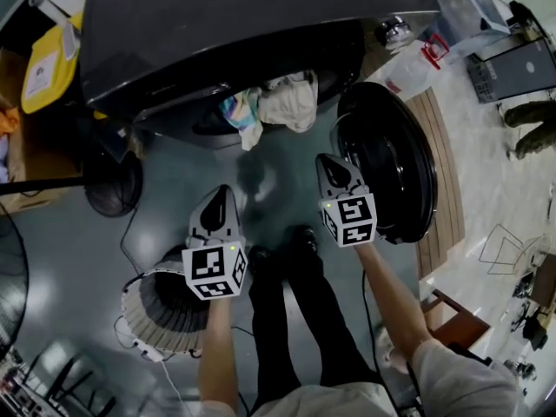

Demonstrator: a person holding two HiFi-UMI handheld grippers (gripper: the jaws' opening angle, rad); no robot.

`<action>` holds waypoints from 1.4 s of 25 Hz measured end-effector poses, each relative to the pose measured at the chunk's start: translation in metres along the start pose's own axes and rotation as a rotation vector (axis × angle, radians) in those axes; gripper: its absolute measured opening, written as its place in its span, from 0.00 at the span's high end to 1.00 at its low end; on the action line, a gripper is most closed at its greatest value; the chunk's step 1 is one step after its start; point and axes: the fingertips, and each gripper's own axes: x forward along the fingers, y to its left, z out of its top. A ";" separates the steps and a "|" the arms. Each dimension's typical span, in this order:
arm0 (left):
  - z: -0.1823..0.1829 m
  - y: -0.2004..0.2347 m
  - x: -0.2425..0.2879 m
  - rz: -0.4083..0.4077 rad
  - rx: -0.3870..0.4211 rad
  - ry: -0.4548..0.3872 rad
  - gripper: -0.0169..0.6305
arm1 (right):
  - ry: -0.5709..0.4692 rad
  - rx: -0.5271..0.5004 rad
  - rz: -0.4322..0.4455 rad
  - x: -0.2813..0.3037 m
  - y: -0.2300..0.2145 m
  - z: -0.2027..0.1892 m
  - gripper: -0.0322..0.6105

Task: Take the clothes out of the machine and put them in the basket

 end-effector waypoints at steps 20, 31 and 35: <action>-0.098 0.032 0.098 -0.030 0.004 -0.001 0.95 | -0.031 0.001 -0.008 0.191 -0.036 -0.089 0.48; -0.128 0.054 0.134 -0.020 0.009 -0.011 0.95 | 0.000 0.027 -0.173 0.278 -0.107 -0.099 0.28; -0.129 0.058 0.139 -0.017 0.014 -0.025 0.95 | 0.019 0.023 -0.182 0.287 -0.100 -0.113 0.29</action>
